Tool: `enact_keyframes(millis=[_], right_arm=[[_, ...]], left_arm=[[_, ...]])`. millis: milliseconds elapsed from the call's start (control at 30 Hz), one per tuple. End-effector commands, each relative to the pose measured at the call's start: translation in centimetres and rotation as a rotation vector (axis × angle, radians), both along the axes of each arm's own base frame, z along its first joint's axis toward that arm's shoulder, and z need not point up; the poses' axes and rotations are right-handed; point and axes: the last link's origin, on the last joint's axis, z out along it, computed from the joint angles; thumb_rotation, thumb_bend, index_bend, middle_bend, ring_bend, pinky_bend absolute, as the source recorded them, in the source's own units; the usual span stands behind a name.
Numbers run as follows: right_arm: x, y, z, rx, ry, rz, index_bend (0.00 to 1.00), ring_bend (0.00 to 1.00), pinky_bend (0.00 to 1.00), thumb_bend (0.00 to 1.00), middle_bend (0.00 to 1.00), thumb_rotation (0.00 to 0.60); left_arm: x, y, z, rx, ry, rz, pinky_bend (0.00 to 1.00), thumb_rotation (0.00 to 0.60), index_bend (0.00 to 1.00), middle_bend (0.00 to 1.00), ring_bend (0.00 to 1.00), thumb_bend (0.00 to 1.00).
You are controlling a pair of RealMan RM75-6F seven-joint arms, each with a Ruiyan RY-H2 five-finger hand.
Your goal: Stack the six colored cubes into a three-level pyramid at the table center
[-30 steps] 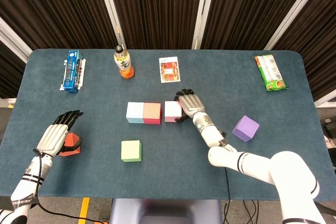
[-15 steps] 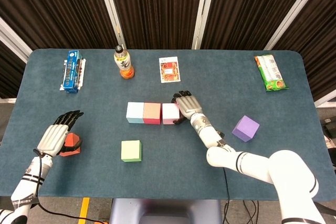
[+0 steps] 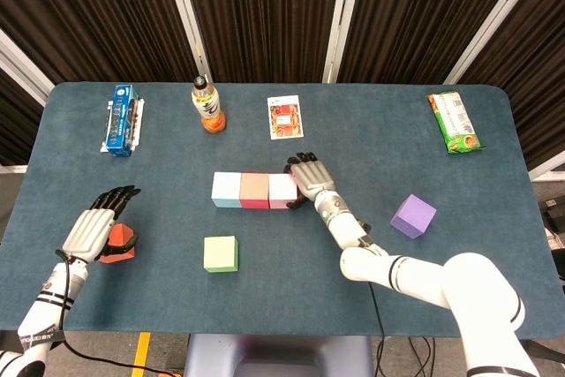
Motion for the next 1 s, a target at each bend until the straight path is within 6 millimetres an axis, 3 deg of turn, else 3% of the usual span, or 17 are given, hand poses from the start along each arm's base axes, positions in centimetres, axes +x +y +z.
enact_keyframes(millis=[33,367,700,867,1000], right_arm=[[0.1,0.0,0.0,-0.001,-0.003,-0.002,0.48,0.03,0.12,0.30,0.23,0.600],[0.3,0.0,-0.3,-0.003,-0.002,-0.007,0.47,0.03,0.11,0.30,0.23,0.600],[0.3,0.3,-0.3,0.003,0.012,-0.010,0.34,0.03,0.09,0.30,0.23,0.600],[0.3,0.7,0.1,0.021,0.003,-0.009,0.17,0.01,0.06,0.30,0.22,0.600],[0.5,1.2,2.7,0.006,-0.036,0.006,0.03,0.00,0.03,0.30,0.19,0.600]], left_arm=[[0.0,0.0,0.0,-0.001,0.001,0.000,0.09,0.600,0.09,0.03,0.00,0.33],[-0.3,0.0,-0.1,0.002,0.006,0.002,0.09,0.600,0.09,0.03,0.00,0.33],[-0.2,0.0,-0.2,-0.003,0.011,-0.007,0.09,0.600,0.09,0.03,0.00,0.34],[0.2,0.5,-0.1,-0.012,0.028,-0.024,0.09,0.600,0.09,0.03,0.00,0.33],[1.0,1.8,0.2,-0.015,0.055,-0.054,0.09,0.600,0.09,0.03,0.00,0.33]])
